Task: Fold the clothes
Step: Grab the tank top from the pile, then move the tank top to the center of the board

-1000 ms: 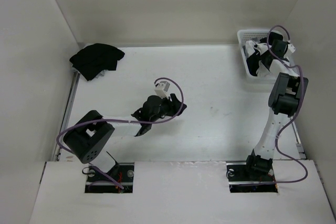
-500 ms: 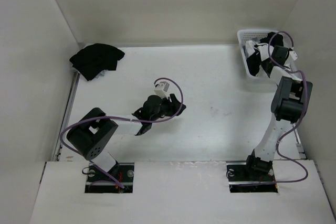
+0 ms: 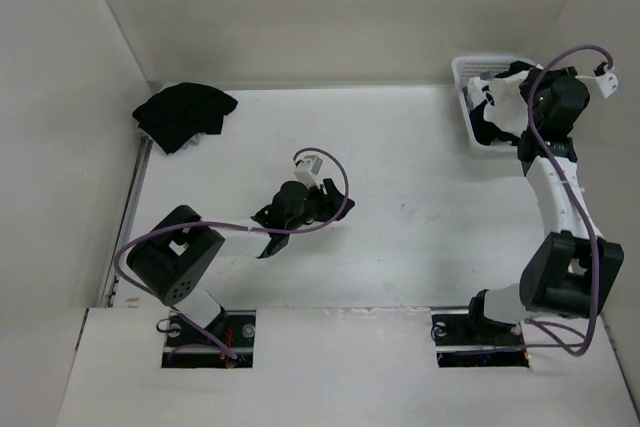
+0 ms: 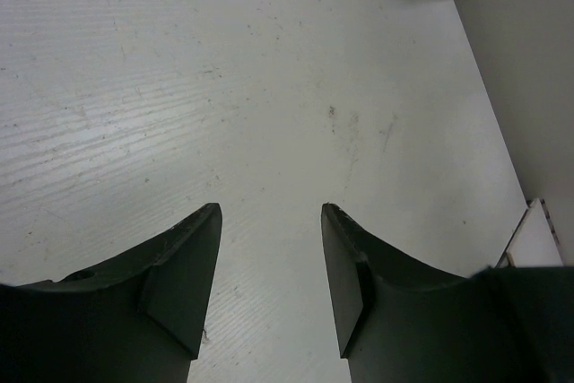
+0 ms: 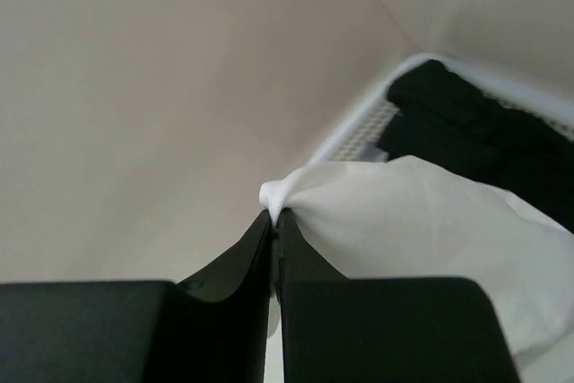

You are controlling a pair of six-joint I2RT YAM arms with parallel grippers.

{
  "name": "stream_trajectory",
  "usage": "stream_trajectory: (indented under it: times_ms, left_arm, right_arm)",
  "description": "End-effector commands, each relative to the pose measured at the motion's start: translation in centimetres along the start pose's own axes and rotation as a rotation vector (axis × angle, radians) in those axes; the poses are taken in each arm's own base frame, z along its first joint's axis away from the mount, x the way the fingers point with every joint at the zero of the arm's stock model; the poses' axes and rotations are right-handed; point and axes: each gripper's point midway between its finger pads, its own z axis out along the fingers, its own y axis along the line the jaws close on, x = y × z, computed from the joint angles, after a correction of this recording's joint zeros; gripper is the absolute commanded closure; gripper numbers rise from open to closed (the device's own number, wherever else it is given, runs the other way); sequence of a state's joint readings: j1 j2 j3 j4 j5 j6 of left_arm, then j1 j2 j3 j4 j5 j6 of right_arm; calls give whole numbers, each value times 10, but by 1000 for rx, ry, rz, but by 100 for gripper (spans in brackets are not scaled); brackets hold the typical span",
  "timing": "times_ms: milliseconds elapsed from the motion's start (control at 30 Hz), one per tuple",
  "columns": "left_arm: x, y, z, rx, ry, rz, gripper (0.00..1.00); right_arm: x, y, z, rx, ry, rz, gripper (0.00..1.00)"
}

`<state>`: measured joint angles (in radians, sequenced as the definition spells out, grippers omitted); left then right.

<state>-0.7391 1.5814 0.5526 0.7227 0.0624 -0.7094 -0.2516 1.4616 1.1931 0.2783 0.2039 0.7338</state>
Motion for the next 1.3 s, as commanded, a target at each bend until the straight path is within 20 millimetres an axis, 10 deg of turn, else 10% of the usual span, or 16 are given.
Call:
stream_trajectory:
  times_ms: [0, 67, 267, 367, 567, 700, 867, 967, 1133, 1267]
  left_arm:
    - [-32, -14, -10, 55, -104, -12, 54]
    - [-38, -11, -14, 47, -129, -21, 54]
    - [-88, 13, -48, -21, -302, -115, 54]
    - [-111, 20, -71, -38, -377, -166, 54]
    - [-120, 47, -110, -123, -438, -209, 53]
    - [-109, 110, -141, -346, -457, -278, 51]
    - [-99, 148, -165, -504, -450, -286, 52]
    - [-105, 148, -175, -547, -476, -262, 53]
    - [-89, 93, -137, -418, -333, -132, 59]
    - [-36, 58, -90, -368, -130, -16, 57]
  right_arm:
    - [-45, 111, -78, -342, -54, 59, 94]
    - [-46, 132, -99, -410, -40, 70, 94]
    - [-64, 253, -250, -860, 64, 128, 90]
    - [-14, 266, -289, -921, 262, 152, 85]
    - [159, 215, -316, -801, 678, 161, 80]
    - [274, 121, -317, -594, 890, 37, 42]
    - [298, 61, -331, -512, 917, -126, 45]
    - [308, 34, -338, -446, 935, -203, 68]
    - [341, 22, -381, -467, 1092, -314, 56]
    - [355, 13, -403, -432, 1148, -332, 42]
